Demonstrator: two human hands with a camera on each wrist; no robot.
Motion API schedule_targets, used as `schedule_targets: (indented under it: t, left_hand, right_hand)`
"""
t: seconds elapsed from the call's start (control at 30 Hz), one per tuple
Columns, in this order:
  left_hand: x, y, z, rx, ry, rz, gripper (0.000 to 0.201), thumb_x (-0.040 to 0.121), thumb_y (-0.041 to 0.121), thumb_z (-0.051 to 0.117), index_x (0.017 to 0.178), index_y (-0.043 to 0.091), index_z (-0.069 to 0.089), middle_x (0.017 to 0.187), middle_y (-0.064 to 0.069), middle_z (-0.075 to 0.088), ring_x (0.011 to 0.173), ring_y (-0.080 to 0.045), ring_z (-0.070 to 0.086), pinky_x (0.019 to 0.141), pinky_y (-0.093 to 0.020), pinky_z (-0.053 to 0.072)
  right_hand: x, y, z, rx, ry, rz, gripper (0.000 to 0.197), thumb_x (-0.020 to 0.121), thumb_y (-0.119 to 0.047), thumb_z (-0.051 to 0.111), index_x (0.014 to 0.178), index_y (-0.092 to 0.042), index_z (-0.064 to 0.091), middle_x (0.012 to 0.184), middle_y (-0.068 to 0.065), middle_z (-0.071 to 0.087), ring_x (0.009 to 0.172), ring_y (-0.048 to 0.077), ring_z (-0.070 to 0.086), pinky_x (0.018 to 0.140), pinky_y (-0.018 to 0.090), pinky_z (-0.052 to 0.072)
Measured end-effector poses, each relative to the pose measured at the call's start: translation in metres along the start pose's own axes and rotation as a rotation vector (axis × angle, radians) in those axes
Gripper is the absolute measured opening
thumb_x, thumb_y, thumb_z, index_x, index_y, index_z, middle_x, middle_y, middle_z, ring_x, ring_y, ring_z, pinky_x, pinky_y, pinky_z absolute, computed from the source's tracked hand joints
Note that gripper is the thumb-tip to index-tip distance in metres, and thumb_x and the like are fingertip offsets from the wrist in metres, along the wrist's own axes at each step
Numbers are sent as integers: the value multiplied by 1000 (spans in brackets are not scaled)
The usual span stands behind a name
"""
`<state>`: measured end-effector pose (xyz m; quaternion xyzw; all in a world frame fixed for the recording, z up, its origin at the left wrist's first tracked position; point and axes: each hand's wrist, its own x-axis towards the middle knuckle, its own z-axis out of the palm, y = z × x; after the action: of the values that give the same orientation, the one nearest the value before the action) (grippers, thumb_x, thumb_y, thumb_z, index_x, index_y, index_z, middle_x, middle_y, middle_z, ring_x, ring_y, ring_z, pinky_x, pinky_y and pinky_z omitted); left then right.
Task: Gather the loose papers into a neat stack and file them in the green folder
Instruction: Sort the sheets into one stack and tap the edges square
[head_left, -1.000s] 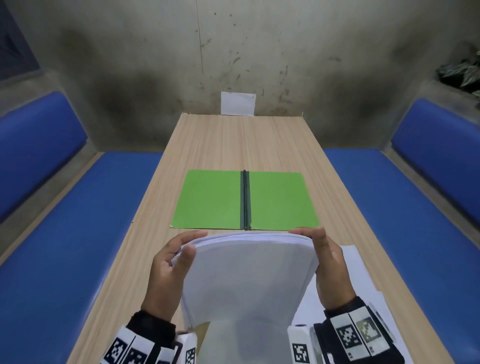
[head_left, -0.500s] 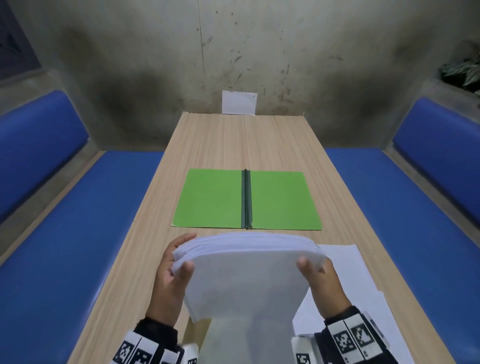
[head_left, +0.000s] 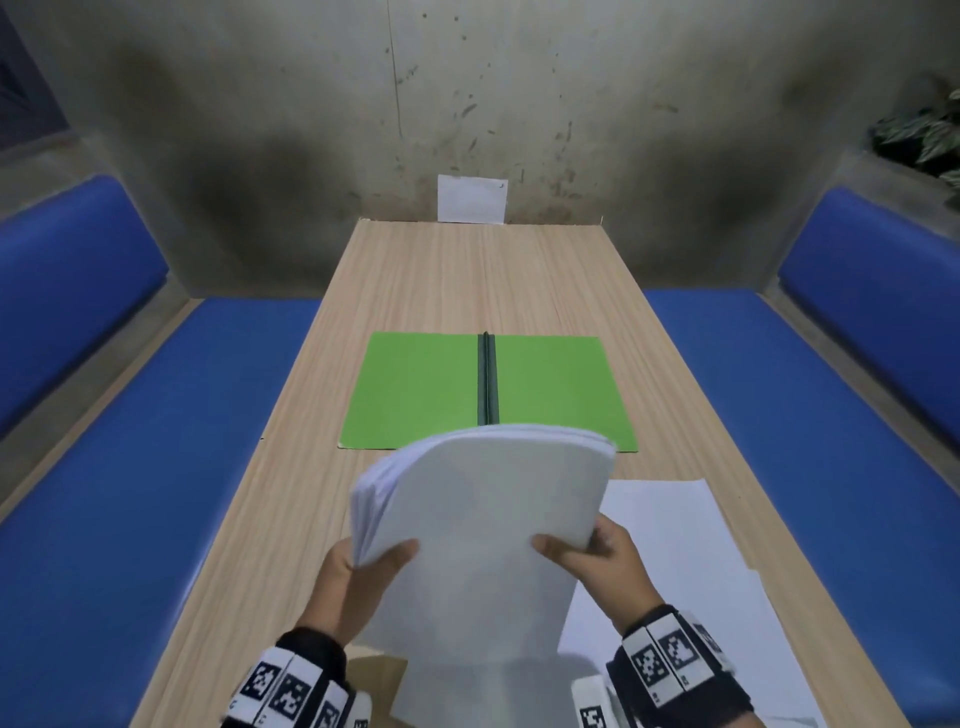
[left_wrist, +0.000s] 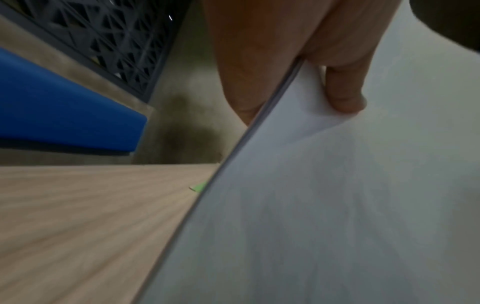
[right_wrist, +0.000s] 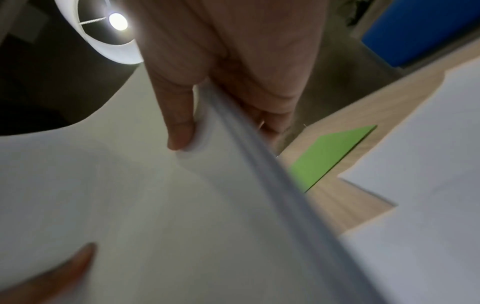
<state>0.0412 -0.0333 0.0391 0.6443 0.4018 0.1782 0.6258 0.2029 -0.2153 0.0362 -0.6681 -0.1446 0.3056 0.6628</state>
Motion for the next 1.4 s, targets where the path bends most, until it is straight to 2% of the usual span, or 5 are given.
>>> schedule_targets:
  t: [0.37, 0.57, 0.73, 1.0, 1.4]
  left_hand:
    - [0, -14, -93, -207, 430, -110, 37, 80, 14, 68, 112, -1, 56, 110, -16, 58, 96, -24, 53, 86, -39, 41]
    - [-8, -28, -89, -266, 451, -139, 39, 81, 6, 65, 117, -6, 56, 121, -23, 58, 99, -25, 52, 91, -39, 40]
    - [-9, -34, -82, -252, 448, -158, 40, 79, 9, 68, 115, -4, 57, 120, -22, 59, 101, -29, 55, 96, -44, 41]
    - [-10, -42, -81, -263, 448, -190, 43, 79, 8, 68, 117, -4, 56, 118, -20, 59, 100, -28, 54, 100, -47, 40]
    - [-14, -42, -68, -289, 392, -161, 36, 79, 10, 68, 113, 6, 58, 108, -14, 60, 100, -28, 55, 94, -40, 39]
  right_hand:
    - [15, 77, -63, -1136, -33, 347, 90, 67, -53, 69, 141, -27, 27, 150, -5, 29, 140, 19, 24, 113, 40, 26]
    - [15, 88, -50, -1434, -35, 350, 81, 66, -55, 62, 137, -30, 30, 132, -1, 45, 128, 21, 37, 110, 44, 20]
    - [24, 75, -60, -1150, 86, 334, 16, 87, -27, 43, 82, -18, 54, 93, 5, 63, 90, 24, 56, 81, 33, 35]
    - [14, 80, -155, -981, 601, 649, 49, 82, -27, 57, 128, -9, 52, 133, 20, 41, 121, 38, 43, 99, 45, 43]
    - [9, 91, -144, -649, 681, 469, 21, 79, -4, 55, 99, 2, 62, 82, 15, 60, 73, 32, 57, 69, 32, 49]
